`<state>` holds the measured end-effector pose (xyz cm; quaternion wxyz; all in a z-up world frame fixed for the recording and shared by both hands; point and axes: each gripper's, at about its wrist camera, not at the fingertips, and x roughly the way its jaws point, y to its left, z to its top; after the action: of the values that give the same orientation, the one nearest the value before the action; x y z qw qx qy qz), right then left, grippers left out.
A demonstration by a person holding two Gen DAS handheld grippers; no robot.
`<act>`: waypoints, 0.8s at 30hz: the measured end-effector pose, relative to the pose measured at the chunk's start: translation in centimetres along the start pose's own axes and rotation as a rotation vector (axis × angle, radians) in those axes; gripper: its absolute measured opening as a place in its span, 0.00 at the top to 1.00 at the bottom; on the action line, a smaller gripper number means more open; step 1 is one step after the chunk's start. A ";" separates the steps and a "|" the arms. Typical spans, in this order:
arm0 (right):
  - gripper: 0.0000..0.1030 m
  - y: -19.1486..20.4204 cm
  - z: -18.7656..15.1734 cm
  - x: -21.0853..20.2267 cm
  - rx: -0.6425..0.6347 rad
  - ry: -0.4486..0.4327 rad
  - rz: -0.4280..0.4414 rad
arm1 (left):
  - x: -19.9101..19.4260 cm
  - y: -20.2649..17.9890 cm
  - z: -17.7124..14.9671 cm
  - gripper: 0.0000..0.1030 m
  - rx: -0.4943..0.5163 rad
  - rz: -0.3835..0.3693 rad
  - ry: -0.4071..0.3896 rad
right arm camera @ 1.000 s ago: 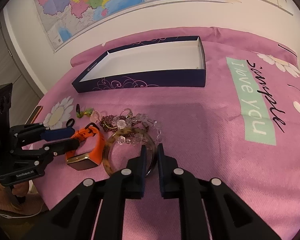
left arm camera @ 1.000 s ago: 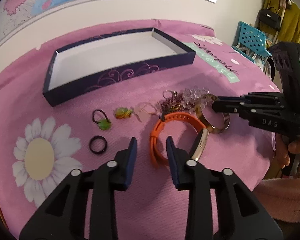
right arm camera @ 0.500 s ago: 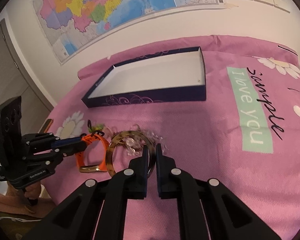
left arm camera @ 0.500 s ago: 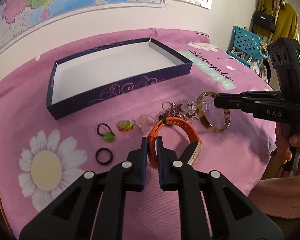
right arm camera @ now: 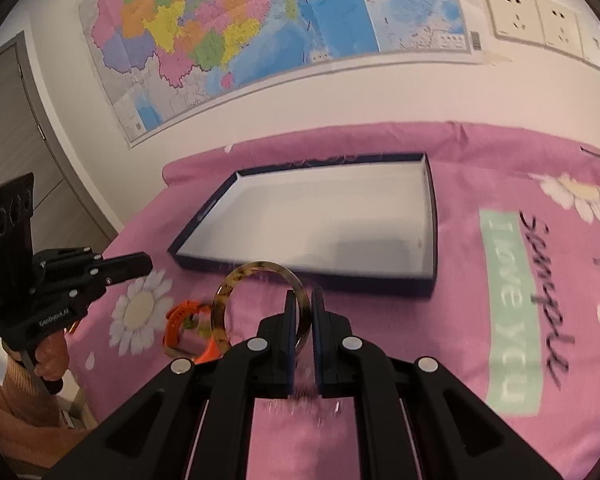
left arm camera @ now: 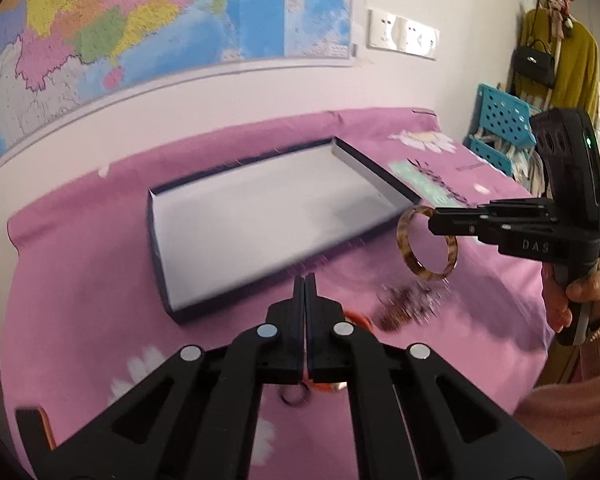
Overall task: Organize jewelry
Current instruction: 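Lift the watch with the left tool while the right tool carries the bangle toward the box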
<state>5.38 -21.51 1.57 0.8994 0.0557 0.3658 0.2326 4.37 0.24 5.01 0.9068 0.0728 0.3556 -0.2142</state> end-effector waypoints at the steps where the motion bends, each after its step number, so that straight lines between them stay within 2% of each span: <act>1: 0.94 -0.1 0.5 0.3 -0.002 -0.004 -0.006 | 0.2 0.5 0.5 0.99 -0.002 -0.002 -0.003; 3: 0.94 -0.1 0.9 0.7 -0.001 -0.006 -0.001 | 0.5 1.2 0.9 0.99 -0.009 0.001 0.005; 6: 0.94 -0.2 0.8 1.1 0.002 0.000 0.004 | 0.8 1.3 0.2 0.98 -0.008 -0.036 0.025; 9: 0.94 -0.5 0.5 1.6 0.011 0.015 0.006 | 1.3 1.1 -1.4 0.84 0.002 -0.056 0.066; 12: 0.94 -0.6 0.3 1.9 0.012 0.024 0.006 | 2.3 0.9 -3.1 0.83 -0.003 -0.075 0.129; 14: 0.94 -0.5 0.2 2.2 0.012 0.028 0.008 | 3.0 0.8 -4.1 0.83 -0.019 -0.058 0.166; 17: 0.94 -0.4 -0.1 2.6 0.012 0.039 0.014 | 3.2 0.9 -4.8 0.79 -0.044 -0.065 0.171; 19: 0.94 -0.3 -0.3 2.8 0.012 0.045 0.017 | 3.2 0.8 -4.9 0.73 -0.047 -0.072 0.167; 24: 0.94 -0.3 -0.7 3.2 0.020 0.055 0.021 | 3.3 0.6 -5.1 0.75 -0.044 -0.059 0.173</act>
<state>7.00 -20.40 -1.07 0.8860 0.0622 0.3920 0.2397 3.63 1.15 -0.99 0.8674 0.0606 0.4393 -0.2258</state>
